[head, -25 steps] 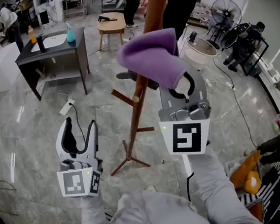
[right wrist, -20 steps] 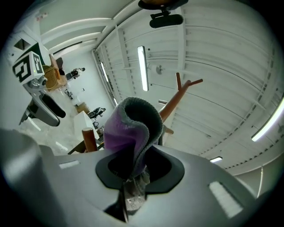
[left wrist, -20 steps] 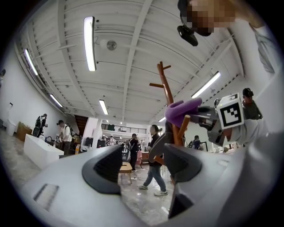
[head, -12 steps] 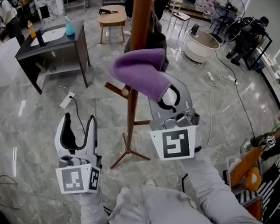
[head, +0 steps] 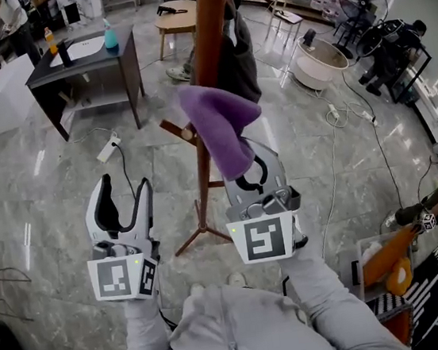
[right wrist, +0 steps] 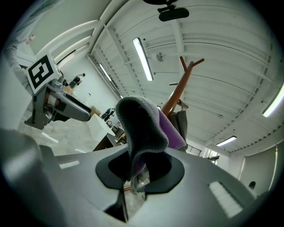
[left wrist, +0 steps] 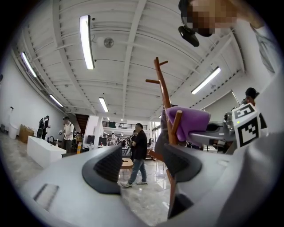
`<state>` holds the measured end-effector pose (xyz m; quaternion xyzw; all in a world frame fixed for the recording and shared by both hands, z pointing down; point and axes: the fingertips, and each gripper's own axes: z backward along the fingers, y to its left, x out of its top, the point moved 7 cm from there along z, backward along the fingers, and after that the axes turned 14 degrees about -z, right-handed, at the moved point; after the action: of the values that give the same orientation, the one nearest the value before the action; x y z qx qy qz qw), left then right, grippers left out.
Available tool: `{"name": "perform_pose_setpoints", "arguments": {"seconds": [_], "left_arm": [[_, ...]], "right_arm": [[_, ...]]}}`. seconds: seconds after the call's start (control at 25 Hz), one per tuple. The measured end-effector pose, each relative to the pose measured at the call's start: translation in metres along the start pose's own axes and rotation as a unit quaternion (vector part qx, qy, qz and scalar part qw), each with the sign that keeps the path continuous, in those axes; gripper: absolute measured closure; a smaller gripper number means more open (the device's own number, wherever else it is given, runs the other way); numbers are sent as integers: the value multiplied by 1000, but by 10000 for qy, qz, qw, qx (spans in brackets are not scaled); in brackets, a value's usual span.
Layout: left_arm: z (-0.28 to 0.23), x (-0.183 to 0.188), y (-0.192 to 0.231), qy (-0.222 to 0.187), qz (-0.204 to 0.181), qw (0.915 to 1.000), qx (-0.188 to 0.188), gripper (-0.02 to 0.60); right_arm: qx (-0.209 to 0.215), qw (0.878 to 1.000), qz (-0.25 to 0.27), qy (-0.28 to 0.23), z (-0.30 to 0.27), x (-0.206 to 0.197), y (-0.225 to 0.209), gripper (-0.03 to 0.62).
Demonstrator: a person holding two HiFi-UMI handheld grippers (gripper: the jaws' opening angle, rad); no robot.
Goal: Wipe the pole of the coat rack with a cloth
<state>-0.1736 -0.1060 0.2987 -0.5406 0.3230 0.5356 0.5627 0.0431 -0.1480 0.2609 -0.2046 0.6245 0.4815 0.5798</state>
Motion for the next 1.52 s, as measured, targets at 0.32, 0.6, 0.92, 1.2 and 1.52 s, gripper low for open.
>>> {"name": "perform_pose_setpoints", "arguments": {"seconds": [0.32, 0.6, 0.92, 1.2, 1.52], "left_arm": [[12, -1, -10, 116, -37, 9999, -18, 264], [15, -1, -17, 222, -61, 9997, -74, 264], [12, -5, -24, 295, -33, 9994, -159, 264], [15, -6, -25, 327, -44, 9994, -97, 264], [27, -8, -8, 372, -48, 9993, 91, 264]], "right_arm": [[305, 9965, -523, 572, 17, -38, 19, 542], [405, 9892, -1007, 986, 37, -63, 24, 542], [455, 9804, -1428, 1280, 61, -85, 24, 542], [367, 9745, -2068, 795, 75, -65, 0, 542], [628, 9650, -2509, 442, 59, -44, 17, 542]]}}
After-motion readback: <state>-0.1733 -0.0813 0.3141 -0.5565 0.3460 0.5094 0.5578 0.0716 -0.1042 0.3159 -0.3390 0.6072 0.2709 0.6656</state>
